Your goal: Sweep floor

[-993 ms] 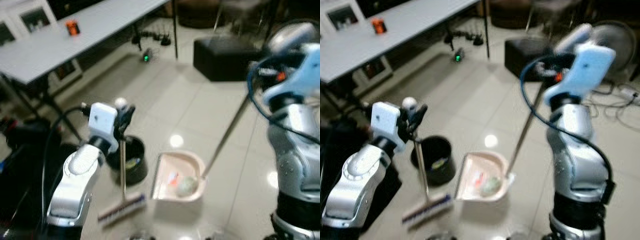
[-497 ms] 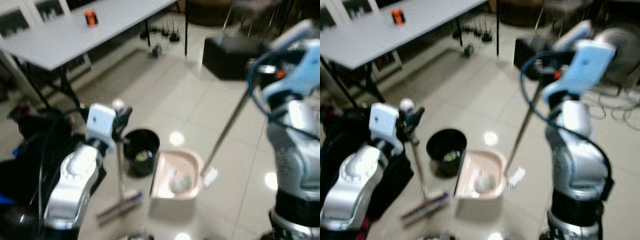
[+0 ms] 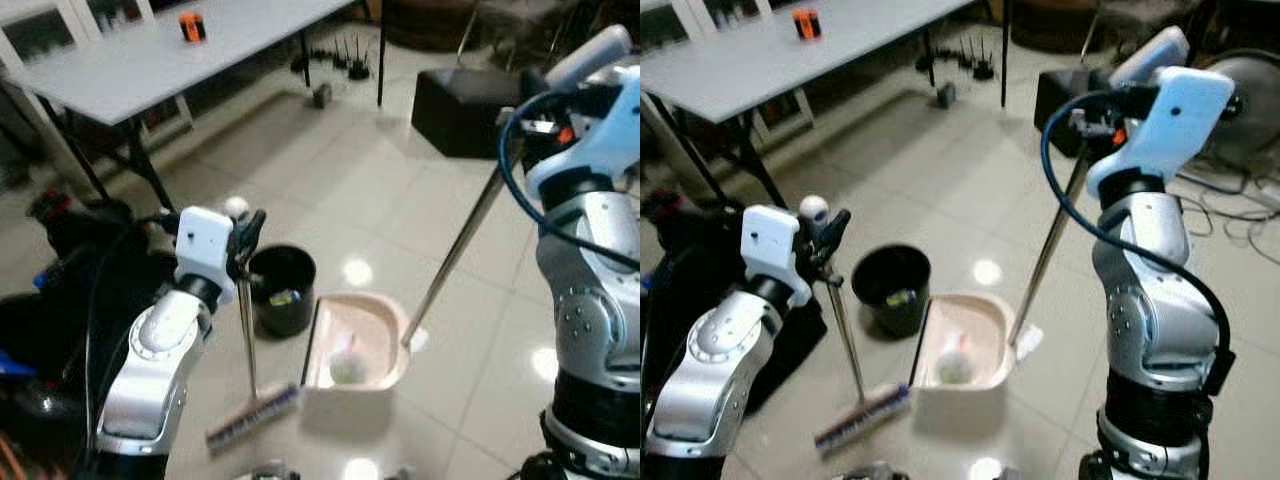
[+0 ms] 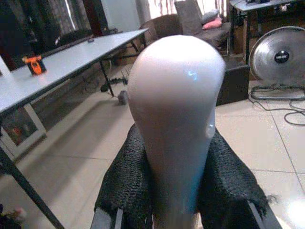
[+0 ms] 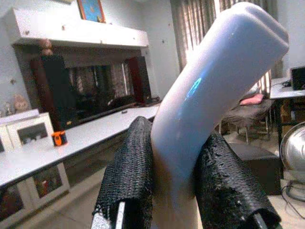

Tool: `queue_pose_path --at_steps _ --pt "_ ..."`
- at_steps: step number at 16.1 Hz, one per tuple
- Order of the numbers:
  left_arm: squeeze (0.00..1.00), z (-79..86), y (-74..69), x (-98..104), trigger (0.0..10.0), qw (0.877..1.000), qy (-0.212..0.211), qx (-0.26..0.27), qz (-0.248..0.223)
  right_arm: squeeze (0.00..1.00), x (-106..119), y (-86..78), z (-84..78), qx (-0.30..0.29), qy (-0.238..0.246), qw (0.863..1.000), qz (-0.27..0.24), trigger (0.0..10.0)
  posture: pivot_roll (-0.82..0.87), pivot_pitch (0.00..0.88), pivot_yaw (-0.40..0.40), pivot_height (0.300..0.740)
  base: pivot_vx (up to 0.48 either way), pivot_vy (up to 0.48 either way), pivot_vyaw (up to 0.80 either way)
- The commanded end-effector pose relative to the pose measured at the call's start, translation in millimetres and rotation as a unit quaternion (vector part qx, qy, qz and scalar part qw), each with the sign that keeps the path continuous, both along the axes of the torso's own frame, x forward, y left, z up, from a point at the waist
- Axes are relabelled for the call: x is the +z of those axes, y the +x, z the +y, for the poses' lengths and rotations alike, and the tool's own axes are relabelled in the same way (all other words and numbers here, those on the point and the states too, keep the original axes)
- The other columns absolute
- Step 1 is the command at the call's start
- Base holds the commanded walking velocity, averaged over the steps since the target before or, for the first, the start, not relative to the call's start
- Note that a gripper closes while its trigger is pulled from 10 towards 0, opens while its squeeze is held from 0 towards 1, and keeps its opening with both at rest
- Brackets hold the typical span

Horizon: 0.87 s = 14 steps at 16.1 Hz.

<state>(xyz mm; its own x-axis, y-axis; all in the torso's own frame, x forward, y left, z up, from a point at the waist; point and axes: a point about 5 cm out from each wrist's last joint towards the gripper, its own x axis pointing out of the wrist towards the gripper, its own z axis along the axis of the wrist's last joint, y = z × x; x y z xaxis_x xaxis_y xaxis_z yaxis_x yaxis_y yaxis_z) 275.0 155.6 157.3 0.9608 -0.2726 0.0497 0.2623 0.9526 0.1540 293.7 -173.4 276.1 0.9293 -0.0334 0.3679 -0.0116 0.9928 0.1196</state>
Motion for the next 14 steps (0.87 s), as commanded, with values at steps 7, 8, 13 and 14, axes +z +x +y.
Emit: queue_pose_path --at_steps 7,8,13,14 --pt "0.00 14.1 4.5 14.1 10.0 0.999 0.006 0.041 -0.035 0.00 17.8 4.8 5.0 0.001 0.007 0.999 -0.035 10.0 0.01 0.043 0.076 0.740 0.181 0.000 0.46" --pt "0.00 14.1 4.3 14.0 10.0 0.999 0.006 0.041 -0.035 0.00 18.8 4.9 3.4 -0.001 0.023 0.999 -0.039 10.0 0.01 0.043 0.075 0.740 0.345 0.000 0.00" --pt "0.00 15.2 4.1 14.0 10.0 0.999 0.007 0.038 -0.034 0.00 20.4 5.4 -2.0 -0.007 0.045 0.998 -0.045 10.0 0.01 0.043 0.080 0.740 0.353 0.000 0.00" --pt "0.00 15.1 4.1 13.8 10.0 0.999 0.006 0.037 -0.033 0.00 20.5 5.0 -2.8 -0.009 0.043 0.998 -0.046 10.0 0.00 0.043 0.081 0.740 0.360 0.000 0.00"
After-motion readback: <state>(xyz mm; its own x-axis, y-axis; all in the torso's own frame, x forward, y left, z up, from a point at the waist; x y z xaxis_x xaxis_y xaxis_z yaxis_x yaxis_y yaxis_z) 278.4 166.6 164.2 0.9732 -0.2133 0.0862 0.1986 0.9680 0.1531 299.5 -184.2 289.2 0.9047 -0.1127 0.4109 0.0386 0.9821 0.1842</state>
